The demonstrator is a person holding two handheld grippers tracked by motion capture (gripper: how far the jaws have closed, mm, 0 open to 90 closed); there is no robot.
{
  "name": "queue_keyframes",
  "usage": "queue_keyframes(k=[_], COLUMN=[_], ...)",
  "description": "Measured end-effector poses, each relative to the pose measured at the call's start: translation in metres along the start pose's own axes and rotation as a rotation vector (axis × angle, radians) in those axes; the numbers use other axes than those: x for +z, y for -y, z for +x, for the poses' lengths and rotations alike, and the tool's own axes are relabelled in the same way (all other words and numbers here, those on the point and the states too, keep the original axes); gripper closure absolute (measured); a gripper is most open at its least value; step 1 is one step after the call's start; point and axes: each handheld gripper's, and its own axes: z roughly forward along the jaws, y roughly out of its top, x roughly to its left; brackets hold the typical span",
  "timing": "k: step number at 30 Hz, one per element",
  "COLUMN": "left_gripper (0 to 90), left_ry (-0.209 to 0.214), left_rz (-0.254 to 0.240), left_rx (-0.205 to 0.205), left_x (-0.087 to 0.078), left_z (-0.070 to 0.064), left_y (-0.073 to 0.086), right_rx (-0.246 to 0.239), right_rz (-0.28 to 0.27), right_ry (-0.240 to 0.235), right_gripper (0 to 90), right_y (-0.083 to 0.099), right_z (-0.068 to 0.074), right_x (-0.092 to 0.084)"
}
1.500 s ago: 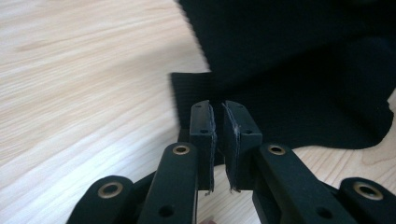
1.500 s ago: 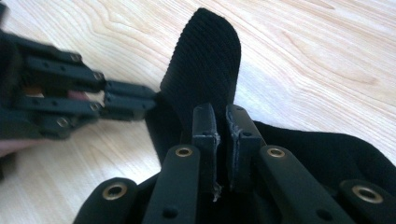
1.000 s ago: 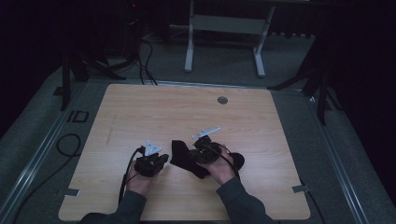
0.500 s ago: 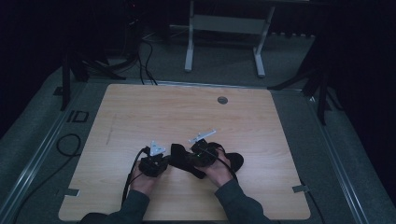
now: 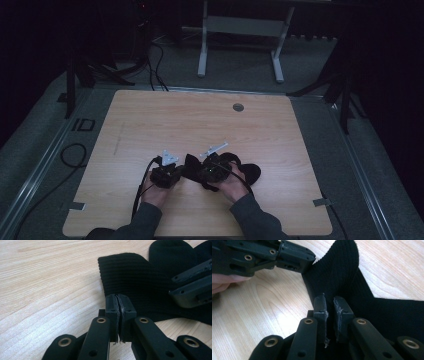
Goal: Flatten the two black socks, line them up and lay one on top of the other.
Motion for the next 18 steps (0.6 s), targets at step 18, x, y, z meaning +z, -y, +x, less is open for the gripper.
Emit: queue_keyframes(k=[18], left_gripper=[86.0], left_ry=[0.007], left_rz=[-0.012], left_rx=[0.047], left_x=[0.003], left_z=[-0.01], left_y=[-0.004], right_rx=[0.007], right_rz=[0.028], right_ry=[0.012], right_gripper=[81.3], right_y=[0.007], right_z=[-0.002], right_x=[0.01])
